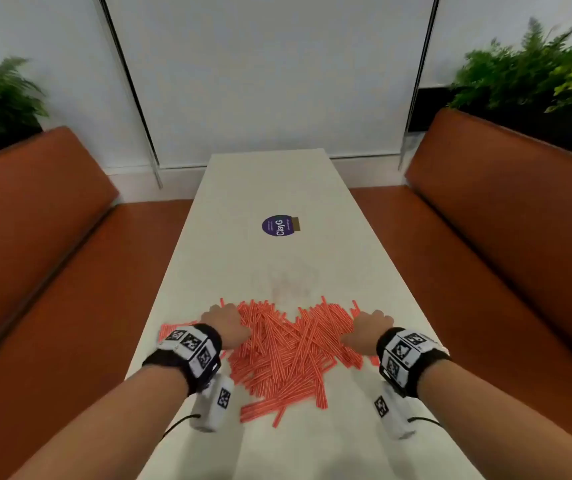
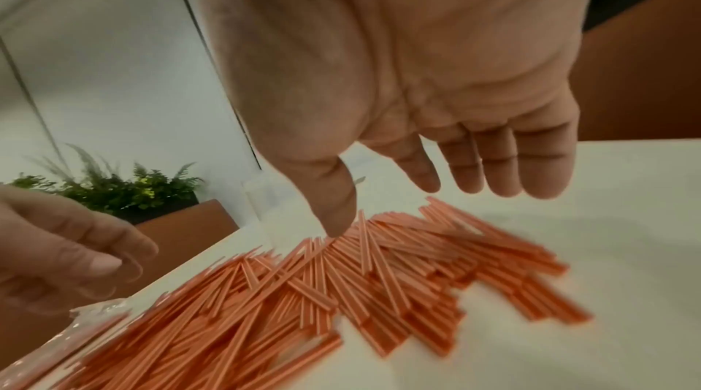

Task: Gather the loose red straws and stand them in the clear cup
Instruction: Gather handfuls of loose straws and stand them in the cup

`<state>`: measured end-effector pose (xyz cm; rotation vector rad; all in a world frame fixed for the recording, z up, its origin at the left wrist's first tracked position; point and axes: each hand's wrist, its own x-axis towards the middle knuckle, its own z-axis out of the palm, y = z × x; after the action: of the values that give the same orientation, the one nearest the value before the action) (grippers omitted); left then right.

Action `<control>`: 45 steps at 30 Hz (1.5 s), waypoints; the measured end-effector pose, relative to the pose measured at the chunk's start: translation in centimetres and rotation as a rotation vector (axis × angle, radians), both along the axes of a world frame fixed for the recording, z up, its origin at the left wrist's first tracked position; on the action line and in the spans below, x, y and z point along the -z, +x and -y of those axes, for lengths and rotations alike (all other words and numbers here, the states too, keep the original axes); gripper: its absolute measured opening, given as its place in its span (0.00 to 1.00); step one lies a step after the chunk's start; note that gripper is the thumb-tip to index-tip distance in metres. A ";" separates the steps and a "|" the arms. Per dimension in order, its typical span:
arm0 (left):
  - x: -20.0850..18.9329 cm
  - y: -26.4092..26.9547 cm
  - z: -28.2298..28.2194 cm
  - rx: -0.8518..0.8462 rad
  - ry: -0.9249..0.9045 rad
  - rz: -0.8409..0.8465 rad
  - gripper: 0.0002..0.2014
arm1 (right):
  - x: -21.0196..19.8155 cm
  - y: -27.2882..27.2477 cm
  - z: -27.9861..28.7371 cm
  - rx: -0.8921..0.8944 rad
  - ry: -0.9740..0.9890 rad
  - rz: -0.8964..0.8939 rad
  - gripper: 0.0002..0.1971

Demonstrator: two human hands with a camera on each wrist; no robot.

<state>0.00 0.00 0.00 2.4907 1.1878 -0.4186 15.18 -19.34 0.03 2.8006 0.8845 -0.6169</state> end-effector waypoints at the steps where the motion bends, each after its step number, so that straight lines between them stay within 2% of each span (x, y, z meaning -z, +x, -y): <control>1: 0.4 0.4 -0.2 -0.030 0.018 -0.021 0.29 | 0.3 -0.1 -0.2 0.010 -0.013 -0.010 0.33; 4: 1.3 0.9 -0.3 -0.064 0.010 -0.047 0.32 | 2.0 -0.3 -0.8 0.030 -0.030 -0.001 0.31; 6: 2.3 1.1 -0.1 -0.018 0.012 -0.094 0.35 | 2.7 -0.6 -1.1 0.027 -0.014 -0.010 0.29; 10: 3.5 1.5 0.4 0.086 0.005 -0.054 0.32 | 3.8 -0.9 -1.8 -0.025 0.041 -0.012 0.25; 13: 3.8 1.7 1.3 0.135 -0.029 0.004 0.29 | 4.1 -1.4 -2.5 -0.108 0.072 -0.014 0.26; 15: 3.8 1.9 1.8 0.128 -0.065 0.062 0.27 | 3.8 -1.6 -2.7 -0.176 0.098 -0.035 0.25; 18: 3.6 2.2 2.0 0.038 -0.119 0.163 0.28 | 3.0 -1.1 -3.0 -0.117 0.182 -0.108 0.20; 20: 3.6 2.4 2.1 -0.052 -0.064 0.152 0.29 | 2.7 -0.7 -3.1 -0.063 0.204 -0.076 0.19; 22: 3.6 2.6 2.4 -0.107 0.023 0.028 0.34 | 2.5 -0.7 -3.1 -0.039 0.157 -0.033 0.22; 25: 3.8 3.2 3.1 -0.073 0.067 -0.090 0.38 | 2.8 -2.1 -4.0 -0.047 0.149 -0.062 0.25; 29: 3.7 4.1 4.1 -0.057 0.017 -0.072 0.41 | 3.3 -2.7 -5.5 -0.019 0.278 -0.172 0.23; 32: 3.3 4.0 4.1 -0.068 -0.015 -0.065 0.50 | 3.0 -2.1 -5.4 -0.006 0.357 -0.198 0.23; 35: 2.9 3.8 4.5 -0.020 0.009 -0.118 0.64 | 3.2 -2.1 -4.8 0.030 0.279 -0.145 0.28; 37: 2.8 3.9 5.1 0.003 0.031 -0.135 0.66 | 3.4 -2.6 -4.9 0.010 0.249 -0.153 0.28; 39: 3.0 4.2 5.5 0.010 0.033 -0.134 0.64 | 3.5 -3.0 -5.1 -0.016 0.269 -0.172 0.26; 42: 3.5 4.6 5.4 -0.048 -0.025 -0.078 0.54 | 3.7 -2.7 -5.2 0.006 0.314 -0.192 0.22; 45: 3.5 4.8 5.4 -0.112 -0.020 -0.060 0.40 | 3.5 -2.4 -5.0 0.035 0.278 -0.146 0.27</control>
<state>4.79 -5.36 -3.48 2.3956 1.3327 -0.4760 12.79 -14.32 -3.45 3.0544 1.0214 -0.7661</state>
